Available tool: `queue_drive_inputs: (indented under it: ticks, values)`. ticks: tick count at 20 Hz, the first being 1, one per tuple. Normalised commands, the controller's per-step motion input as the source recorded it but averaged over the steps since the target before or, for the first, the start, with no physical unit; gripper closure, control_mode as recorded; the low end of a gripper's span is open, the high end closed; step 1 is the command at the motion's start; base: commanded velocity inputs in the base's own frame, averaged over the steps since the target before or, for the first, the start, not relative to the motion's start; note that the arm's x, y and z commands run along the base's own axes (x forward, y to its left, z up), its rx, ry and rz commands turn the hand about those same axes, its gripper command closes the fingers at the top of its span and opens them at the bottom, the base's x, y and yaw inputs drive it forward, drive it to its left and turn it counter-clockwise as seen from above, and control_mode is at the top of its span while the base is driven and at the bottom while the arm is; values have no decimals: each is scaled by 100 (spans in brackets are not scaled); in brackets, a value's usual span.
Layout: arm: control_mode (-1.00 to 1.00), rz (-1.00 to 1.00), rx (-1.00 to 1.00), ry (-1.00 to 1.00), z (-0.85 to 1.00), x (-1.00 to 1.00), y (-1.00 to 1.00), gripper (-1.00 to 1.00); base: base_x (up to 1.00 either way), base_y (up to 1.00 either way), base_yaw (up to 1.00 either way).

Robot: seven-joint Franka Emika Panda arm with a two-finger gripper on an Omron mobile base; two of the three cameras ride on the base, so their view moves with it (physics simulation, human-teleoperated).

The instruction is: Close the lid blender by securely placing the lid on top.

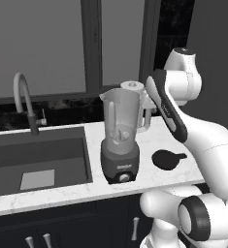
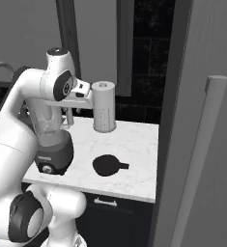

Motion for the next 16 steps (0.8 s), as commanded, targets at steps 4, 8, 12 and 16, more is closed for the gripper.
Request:
queue_drive_inputs:
  ticks: [4,8,12,16]
  values:
    - [-100,-3,0,-3,-3,-9,-2,-100,0,0,0]
    - [-100,-17,0,-8,-11,-27,-6,-100,0,0,0]
    - [-100,-30,0,-5,-6,-38,-14,-100,0,0,0]
    - [-100,-38,2,-1,-2,-39,-21,-100,0,0,0]
